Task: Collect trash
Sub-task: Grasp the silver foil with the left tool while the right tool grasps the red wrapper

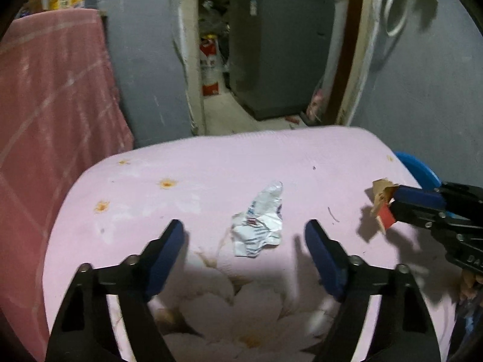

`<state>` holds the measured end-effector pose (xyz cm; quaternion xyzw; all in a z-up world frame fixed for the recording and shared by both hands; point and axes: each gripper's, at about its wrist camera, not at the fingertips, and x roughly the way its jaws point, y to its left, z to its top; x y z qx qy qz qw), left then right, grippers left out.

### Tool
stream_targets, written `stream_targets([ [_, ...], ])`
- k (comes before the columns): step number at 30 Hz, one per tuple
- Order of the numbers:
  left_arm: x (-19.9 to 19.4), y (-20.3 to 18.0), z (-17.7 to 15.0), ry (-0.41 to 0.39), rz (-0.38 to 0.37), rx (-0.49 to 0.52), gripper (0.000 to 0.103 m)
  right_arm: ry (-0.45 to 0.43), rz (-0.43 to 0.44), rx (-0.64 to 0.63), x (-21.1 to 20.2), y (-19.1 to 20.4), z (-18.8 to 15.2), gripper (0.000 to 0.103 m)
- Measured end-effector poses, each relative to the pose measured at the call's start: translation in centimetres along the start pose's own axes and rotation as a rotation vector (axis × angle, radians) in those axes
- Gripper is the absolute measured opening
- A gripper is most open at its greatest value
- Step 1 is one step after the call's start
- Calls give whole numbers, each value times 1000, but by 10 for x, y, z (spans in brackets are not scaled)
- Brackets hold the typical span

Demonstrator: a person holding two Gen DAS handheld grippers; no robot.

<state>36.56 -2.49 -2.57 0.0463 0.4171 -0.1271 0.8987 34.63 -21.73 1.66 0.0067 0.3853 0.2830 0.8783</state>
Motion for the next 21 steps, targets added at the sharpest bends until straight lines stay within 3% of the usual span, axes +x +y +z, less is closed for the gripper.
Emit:
stream_targets([
  [3,11,-1,-4,52,-5,9,49,-6,26,34,-3,-6,-6,19],
  [9,12,0,-9,67,-4,8,29,-44,53,84,-12,-9,-14,19],
  [16,0,-6,-11,39,-27,19,27,-81,44,87,-21,-2,-21,19],
  [21,-22,-23,-28,-39,-32,51,27,-148,7,68,-37,8,-31,19],
])
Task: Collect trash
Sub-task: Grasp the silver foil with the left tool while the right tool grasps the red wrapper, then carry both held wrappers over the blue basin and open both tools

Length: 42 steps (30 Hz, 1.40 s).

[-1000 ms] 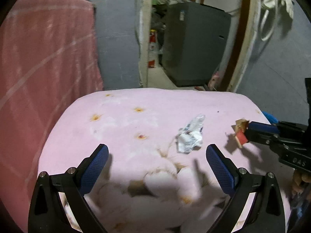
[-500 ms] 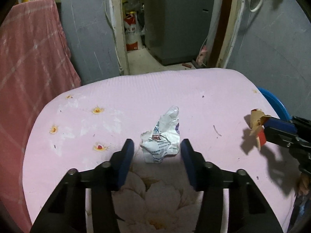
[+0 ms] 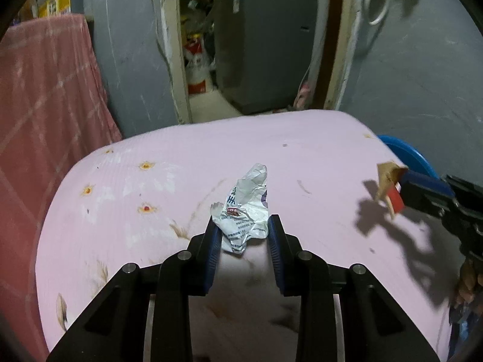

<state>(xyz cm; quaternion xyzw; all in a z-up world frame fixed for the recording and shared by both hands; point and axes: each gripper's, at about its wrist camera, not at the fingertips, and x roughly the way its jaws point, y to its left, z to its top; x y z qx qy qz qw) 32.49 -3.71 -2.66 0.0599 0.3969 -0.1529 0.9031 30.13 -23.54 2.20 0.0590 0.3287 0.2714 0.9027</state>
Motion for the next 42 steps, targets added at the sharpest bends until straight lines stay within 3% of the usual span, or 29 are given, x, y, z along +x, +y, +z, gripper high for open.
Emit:
stream_targets([
  [12,-81,-44,8,-324,-86,-61,27,-252,-74,9,-82,7,1,19],
  [21,-115,-98,35,-474,-146,-35,27,-426,-192,-34,-147,0,4,19],
  [29,-100,-150,52,-484,-225,-19,27,-488,-329,-18,-181,-35,-9,19],
  [35,-75,-189,59,-437,-260,16,27,-470,-402,49,-192,-75,-27,19],
  [42,-43,-222,59,-367,-255,64,27,-435,-429,144,-188,-111,-45,19],
])
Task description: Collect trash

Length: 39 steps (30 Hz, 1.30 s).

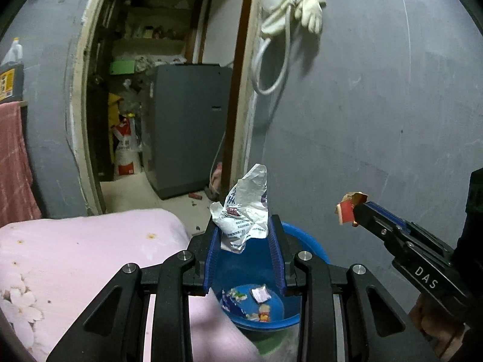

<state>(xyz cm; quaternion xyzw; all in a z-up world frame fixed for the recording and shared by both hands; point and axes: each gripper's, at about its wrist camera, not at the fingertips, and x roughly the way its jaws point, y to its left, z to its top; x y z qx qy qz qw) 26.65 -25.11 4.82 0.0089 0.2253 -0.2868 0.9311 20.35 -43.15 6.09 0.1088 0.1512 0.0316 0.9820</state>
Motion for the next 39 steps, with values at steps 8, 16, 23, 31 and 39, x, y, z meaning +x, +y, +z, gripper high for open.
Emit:
stream_targets([
  [8,46,-6,-16,160,6,-8,27,94,-18,58,21,-25,-19,20],
  [16,82,-3,-27,274,-20,-64,27,171,-12,107,38,-35,-33,20],
  [23,96,2,-34,314,-37,-99,36,214,-17,135,47,-43,-40,20],
  [31,90,12,-30,282,-24,-148,46,233,-26,140,54,-44,-41,30],
  [39,58,26,-19,168,16,-194,66,161,-50,107,39,-36,-32,43],
])
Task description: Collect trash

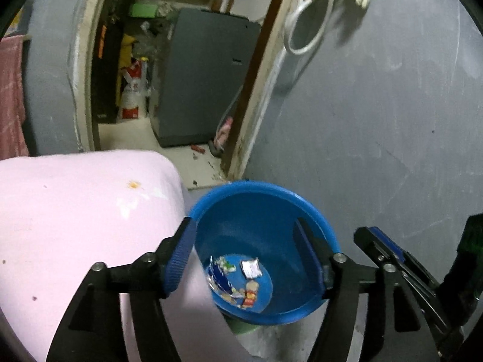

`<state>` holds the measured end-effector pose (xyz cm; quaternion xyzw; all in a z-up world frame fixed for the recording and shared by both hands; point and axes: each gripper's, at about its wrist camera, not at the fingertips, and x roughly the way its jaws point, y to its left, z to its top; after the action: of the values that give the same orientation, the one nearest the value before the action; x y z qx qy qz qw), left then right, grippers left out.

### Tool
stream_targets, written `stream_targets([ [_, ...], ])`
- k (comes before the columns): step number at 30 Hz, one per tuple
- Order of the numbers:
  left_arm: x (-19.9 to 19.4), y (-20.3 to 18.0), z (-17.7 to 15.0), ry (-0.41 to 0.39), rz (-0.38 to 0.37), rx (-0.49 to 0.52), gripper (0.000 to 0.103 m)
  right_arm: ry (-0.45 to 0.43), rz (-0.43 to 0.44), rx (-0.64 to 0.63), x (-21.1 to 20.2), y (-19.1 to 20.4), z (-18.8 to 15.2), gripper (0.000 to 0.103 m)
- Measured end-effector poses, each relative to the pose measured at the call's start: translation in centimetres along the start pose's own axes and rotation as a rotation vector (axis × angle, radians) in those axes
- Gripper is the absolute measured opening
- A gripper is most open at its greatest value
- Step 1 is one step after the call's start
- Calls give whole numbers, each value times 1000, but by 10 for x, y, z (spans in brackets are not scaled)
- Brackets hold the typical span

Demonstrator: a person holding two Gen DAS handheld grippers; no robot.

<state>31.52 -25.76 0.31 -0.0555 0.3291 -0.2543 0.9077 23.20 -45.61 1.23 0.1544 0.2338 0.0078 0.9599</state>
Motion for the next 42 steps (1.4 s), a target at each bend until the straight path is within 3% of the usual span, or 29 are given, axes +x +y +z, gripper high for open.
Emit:
stream_targets([
  [2,-13,4,3,-46,7,-12,73,-35,-5,-16,-8,4,3,54],
  [5,-33,9,7,-98,2,-22,79,-87,-19,-47,-21,12,8,59],
  [6,-39,10,8,-111,8,-24,86,-107,-26,-58,-27,16,10,60],
  [8,-54,15,9,-158,25,-23,94,-138,-28,-69,-36,20,12,73],
  [18,-119,15,-4,-301,103,60,101,-199,-12,-136,-73,50,17,102],
  [29,-162,22,-25,-321,120,32,101,-213,-12,-186,-114,77,10,103],
  [35,-188,26,-47,-331,139,29,101,-236,-75,-180,-137,88,-12,103],
  [42,-213,33,-71,-316,139,11,101,-252,-80,-193,-164,102,-35,103],
])
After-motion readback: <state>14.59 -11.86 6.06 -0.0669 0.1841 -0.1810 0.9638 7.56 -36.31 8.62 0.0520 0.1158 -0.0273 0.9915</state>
